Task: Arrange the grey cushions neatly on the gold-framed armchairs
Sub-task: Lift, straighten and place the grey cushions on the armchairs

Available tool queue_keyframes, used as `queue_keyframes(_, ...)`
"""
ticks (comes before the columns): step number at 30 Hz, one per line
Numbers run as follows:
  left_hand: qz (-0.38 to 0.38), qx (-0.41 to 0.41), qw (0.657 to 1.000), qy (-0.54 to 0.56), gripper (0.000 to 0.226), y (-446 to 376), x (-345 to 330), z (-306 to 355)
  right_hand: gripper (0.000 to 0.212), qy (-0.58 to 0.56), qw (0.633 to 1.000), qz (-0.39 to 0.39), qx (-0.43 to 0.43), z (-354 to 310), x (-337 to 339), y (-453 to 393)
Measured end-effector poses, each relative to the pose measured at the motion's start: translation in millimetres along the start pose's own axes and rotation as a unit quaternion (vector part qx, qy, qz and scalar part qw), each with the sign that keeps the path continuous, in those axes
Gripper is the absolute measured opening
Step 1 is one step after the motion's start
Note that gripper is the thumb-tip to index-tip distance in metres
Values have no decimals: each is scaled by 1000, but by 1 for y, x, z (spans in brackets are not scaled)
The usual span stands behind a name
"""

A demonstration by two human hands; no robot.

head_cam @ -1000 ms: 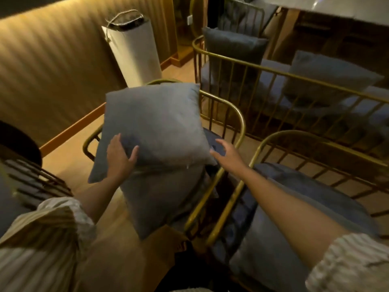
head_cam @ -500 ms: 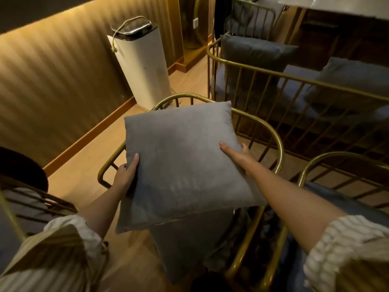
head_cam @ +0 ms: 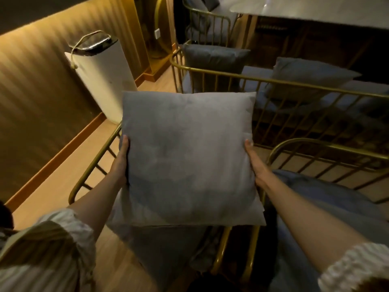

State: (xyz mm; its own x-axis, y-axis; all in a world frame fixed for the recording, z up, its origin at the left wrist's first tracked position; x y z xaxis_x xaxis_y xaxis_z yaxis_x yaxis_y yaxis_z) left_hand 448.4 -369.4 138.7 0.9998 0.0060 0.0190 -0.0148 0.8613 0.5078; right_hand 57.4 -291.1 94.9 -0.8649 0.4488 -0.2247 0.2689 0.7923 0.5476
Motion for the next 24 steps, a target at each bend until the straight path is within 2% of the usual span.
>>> queue_keyframes(3,-50,-32,998,-7,78,6,-70,26,97,-42,998,31,25,-40,55,22)
queue_keyframes(7,-103,-39,993,-48,59,21,-176,40,117,-30,992,96,70,-89,147,55)
queue_keyframes(8,-106,-48,992,-48,62,27,-205,44,114,-32,990,111,80,-99,174,63)
queue_keyframes(10,-118,-49,990,-58,85,39,-263,50,108,-48,983,144,107,-117,227,79)
queue_keyframes(12,-154,-47,985,-54,102,55,-317,54,117,-53,975,178,124,-132,279,90)
queue_keyframes(14,-203,-70,976,-42,109,71,-374,58,121,-54,970,194,137,-146,332,102)
queue_keyframes(16,-219,-93,970,-44,109,82,-426,57,124,-53,965,208,151,-160,384,109)
queue_keyframes(20,-236,-88,967,-27,82,99,-516,39,134,-36,953,238,183,-181,472,115)
queue_keyframes(24,-251,-79,964,-21,100,102,-587,17,143,-10,948,239,209,-200,517,116)
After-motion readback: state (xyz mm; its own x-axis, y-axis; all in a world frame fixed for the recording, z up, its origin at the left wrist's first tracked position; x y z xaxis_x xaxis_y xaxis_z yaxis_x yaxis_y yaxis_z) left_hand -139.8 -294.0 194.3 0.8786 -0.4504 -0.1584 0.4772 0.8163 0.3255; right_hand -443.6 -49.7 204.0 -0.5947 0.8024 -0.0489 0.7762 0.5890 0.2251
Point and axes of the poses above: each hand's wrist, its own y-axis away from the middle knuckle, its own x-axis out of the back of the hand, z = x × y, the point moved 8 cm from there along -y, towards the middle knuckle, and after that the axes turned 3 degrees about -y, right-handed, at the moved point
